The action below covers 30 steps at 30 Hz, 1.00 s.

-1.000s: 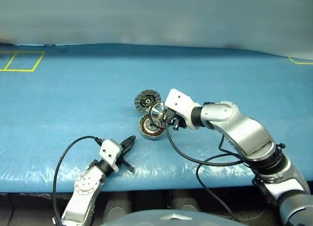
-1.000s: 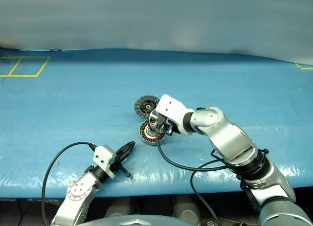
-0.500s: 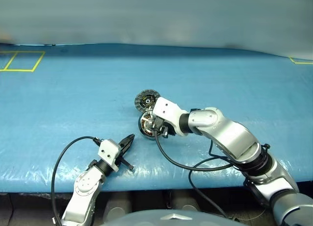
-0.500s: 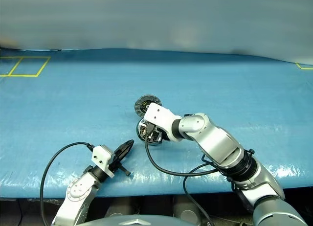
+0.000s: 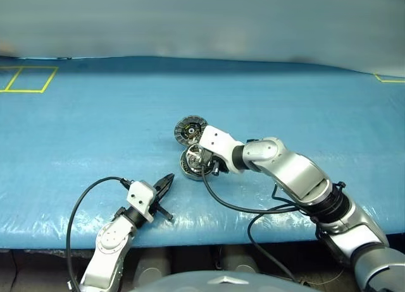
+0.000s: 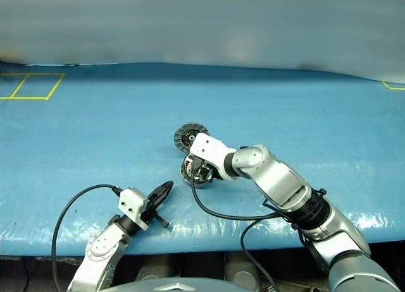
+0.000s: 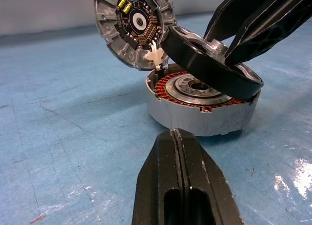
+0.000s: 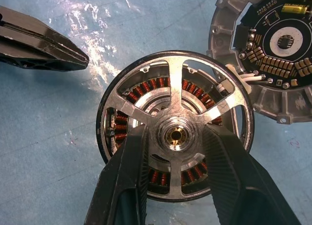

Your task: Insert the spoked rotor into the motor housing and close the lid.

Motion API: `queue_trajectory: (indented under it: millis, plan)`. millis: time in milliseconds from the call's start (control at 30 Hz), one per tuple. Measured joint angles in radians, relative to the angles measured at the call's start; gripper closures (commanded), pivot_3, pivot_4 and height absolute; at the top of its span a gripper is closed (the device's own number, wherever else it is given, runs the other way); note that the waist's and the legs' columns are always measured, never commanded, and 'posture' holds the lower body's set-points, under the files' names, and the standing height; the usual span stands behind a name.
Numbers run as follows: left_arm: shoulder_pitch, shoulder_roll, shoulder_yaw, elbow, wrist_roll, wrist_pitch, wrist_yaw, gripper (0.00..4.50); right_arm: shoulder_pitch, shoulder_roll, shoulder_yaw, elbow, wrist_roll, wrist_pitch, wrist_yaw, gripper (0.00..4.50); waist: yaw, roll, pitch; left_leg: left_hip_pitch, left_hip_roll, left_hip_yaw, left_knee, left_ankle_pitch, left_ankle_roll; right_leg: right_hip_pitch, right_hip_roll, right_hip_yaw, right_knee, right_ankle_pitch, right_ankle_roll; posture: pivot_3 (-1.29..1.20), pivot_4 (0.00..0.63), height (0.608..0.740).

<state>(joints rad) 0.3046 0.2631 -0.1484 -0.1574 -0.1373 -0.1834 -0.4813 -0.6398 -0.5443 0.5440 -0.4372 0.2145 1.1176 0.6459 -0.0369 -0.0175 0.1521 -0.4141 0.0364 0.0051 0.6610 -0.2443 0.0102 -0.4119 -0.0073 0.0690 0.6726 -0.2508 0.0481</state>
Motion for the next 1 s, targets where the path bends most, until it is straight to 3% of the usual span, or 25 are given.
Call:
queue_trajectory:
  millis: [400, 667, 867, 1000]
  plan:
    - [0.000, -0.006, -0.003, 0.000, 0.002, 0.000, 0.001, 4.50, -0.004, -0.011, 0.045, 0.008, -0.028, -0.029, 0.021, 3.17, -0.001, 0.000, 0.000, 0.000, 0.000, 0.000, 0.000, 0.000, 0.000, 0.000, 0.000, 0.000, 0.000, 0.000, 0.000, 0.00, 0.150, 0.740]
    - [0.000, -0.007, -0.010, 0.000, 0.009, 0.000, 0.002, 4.50, 0.007, 0.026, 0.052, 0.031, -0.029, -0.041, 0.027, 0.56, 0.000, 0.000, 0.000, 0.000, 0.000, 0.000, 0.000, 0.000, 0.000, 0.000, 0.000, 0.000, 0.000, 0.000, 0.000, 0.00, 0.150, 0.740]
    - [-0.001, -0.006, -0.011, 0.000, 0.009, 0.000, 0.001, 4.50, -0.007, 0.039, -0.032, -0.010, -0.005, 0.007, 0.014, 0.56, 0.000, 0.000, 0.000, 0.000, 0.000, 0.000, 0.000, 0.000, 0.000, 0.000, 0.000, 0.000, 0.000, 0.000, 0.000, 0.00, 0.150, 0.740]
    - [-0.002, -0.006, -0.011, 0.000, 0.009, 0.000, 0.001, 4.50, -0.001, 0.052, -0.094, -0.048, 0.018, 0.050, -0.013, 1.47, 0.000, 0.000, 0.000, 0.000, 0.000, 0.000, -0.001, 0.000, 0.000, -0.001, 0.000, -0.001, 0.000, 0.000, 0.000, 0.00, 0.150, 0.740]
